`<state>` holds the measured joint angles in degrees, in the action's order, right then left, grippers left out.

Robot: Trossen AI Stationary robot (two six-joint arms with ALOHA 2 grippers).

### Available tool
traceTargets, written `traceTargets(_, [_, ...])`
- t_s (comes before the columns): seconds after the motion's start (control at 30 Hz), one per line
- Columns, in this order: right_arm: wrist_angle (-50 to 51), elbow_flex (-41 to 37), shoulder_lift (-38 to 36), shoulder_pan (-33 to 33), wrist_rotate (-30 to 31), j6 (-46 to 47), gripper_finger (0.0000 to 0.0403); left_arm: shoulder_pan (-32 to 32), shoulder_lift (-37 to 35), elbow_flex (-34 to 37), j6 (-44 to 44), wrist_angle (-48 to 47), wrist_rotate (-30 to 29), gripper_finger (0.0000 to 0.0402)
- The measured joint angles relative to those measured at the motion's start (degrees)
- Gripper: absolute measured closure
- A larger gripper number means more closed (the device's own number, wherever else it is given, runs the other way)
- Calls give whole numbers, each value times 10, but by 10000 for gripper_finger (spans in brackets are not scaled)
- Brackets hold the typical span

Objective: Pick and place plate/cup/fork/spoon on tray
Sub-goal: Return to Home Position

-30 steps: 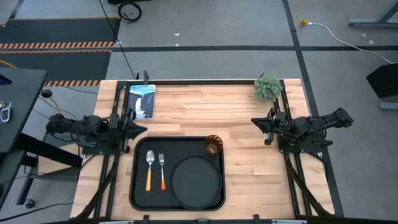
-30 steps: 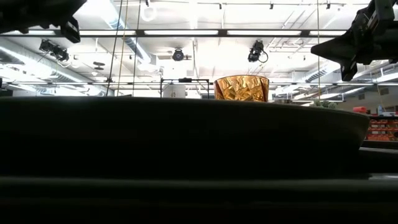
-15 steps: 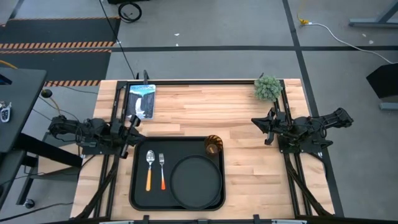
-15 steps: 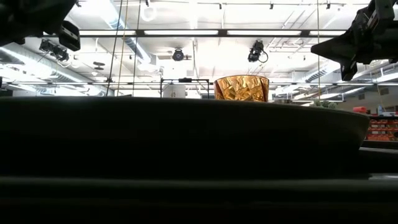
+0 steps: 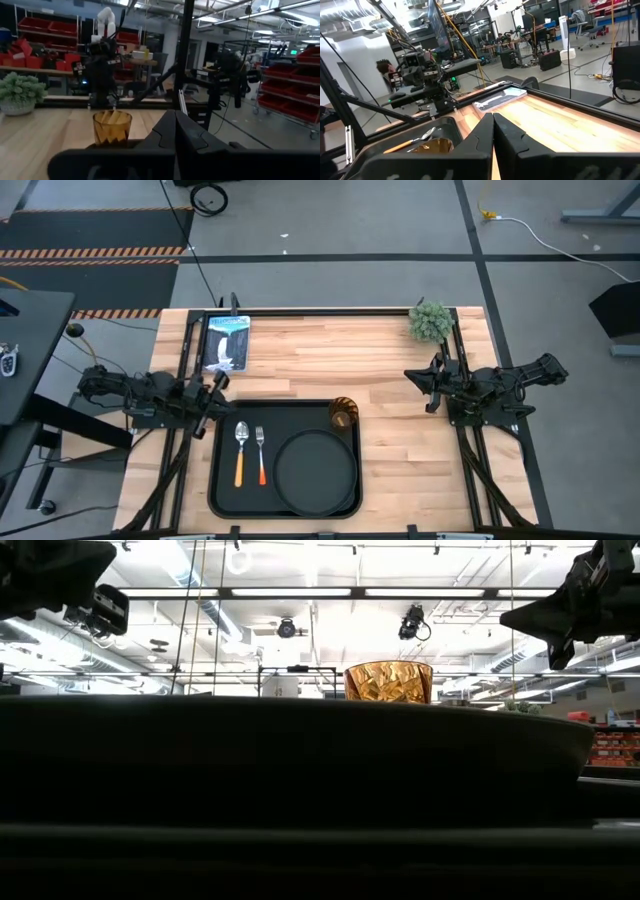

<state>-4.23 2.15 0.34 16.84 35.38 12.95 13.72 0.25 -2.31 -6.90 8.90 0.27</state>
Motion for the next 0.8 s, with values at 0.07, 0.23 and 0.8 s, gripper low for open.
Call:
traceTargets(0.07, [0, 0, 0, 0, 0, 0, 386, 0, 1, 0, -7, -3, 0, 396])
traceTargets(0.23, [0, 0, 0, 0, 0, 0, 386, 0, 1, -2, -112, -105, 36, 362])
traceTargets(0.8, [-4, 0, 0, 0, 0, 0, 386, 0, 28, -6, -180, -87, 31, 349])
